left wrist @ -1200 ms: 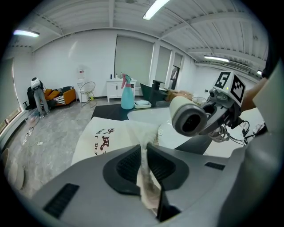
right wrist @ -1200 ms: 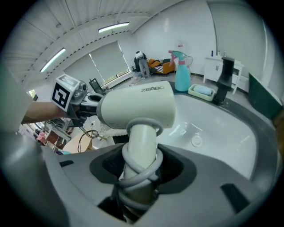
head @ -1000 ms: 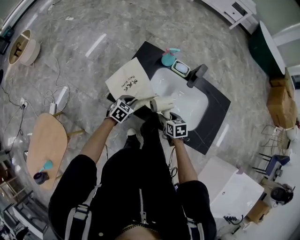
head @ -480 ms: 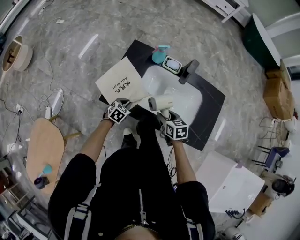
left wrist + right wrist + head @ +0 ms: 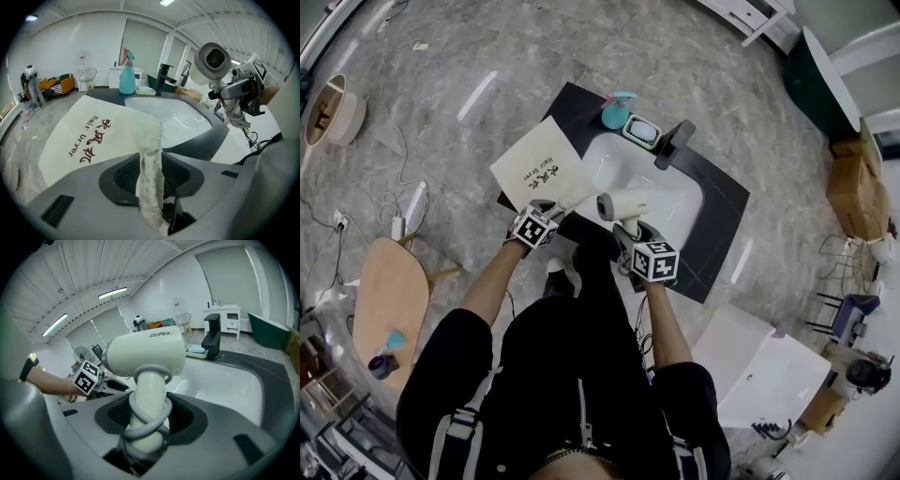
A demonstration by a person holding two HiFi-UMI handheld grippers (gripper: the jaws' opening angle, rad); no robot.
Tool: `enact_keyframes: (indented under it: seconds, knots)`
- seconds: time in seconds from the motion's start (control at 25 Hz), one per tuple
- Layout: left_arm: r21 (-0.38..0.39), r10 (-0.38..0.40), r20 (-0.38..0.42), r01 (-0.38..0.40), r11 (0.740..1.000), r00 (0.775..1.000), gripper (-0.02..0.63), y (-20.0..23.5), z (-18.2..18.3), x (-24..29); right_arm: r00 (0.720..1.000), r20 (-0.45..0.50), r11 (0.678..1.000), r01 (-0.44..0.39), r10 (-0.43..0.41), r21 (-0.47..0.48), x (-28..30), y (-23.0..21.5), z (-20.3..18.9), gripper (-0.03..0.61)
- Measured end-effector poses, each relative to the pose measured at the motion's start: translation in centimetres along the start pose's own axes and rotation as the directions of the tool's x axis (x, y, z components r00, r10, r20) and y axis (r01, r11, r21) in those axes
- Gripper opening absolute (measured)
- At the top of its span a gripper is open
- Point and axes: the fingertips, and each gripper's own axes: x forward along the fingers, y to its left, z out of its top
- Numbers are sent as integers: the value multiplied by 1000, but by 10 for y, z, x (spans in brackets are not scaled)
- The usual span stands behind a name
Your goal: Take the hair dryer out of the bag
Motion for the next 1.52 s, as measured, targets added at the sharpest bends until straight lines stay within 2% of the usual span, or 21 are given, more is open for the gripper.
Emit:
enact_keyframes:
  seconds: [0.2, 0.44, 0.72, 1.0, 1.24, 1.52]
  knots:
    - [-7, 37, 117, -36, 999, 992, 146, 2, 23, -28, 998, 61, 1000, -5, 6, -7, -4, 4, 13, 215]
    - [9, 91, 246, -96, 995, 965, 144, 7, 56, -69, 991, 133, 999, -7, 12, -35, -13, 12, 32, 215]
    - [-22, 166, 374, -170, 985, 913, 104, 18, 88, -120, 974, 225, 998, 0, 15, -64, -27, 26, 58, 214]
    - [-52, 204, 458, -203, 978, 865, 66, 19, 100, -164, 948, 319, 993, 43, -7, -107, -52, 30, 87, 213]
    - [-46, 223, 543, -236, 971, 810, 41, 15, 117, -205, 925, 380, 987, 81, -23, -137, -70, 36, 107, 213]
    - [-35, 232, 589, -262, 964, 774, 35, 18, 132, -237, 890, 456, 981, 94, -7, -169, -90, 57, 134, 213]
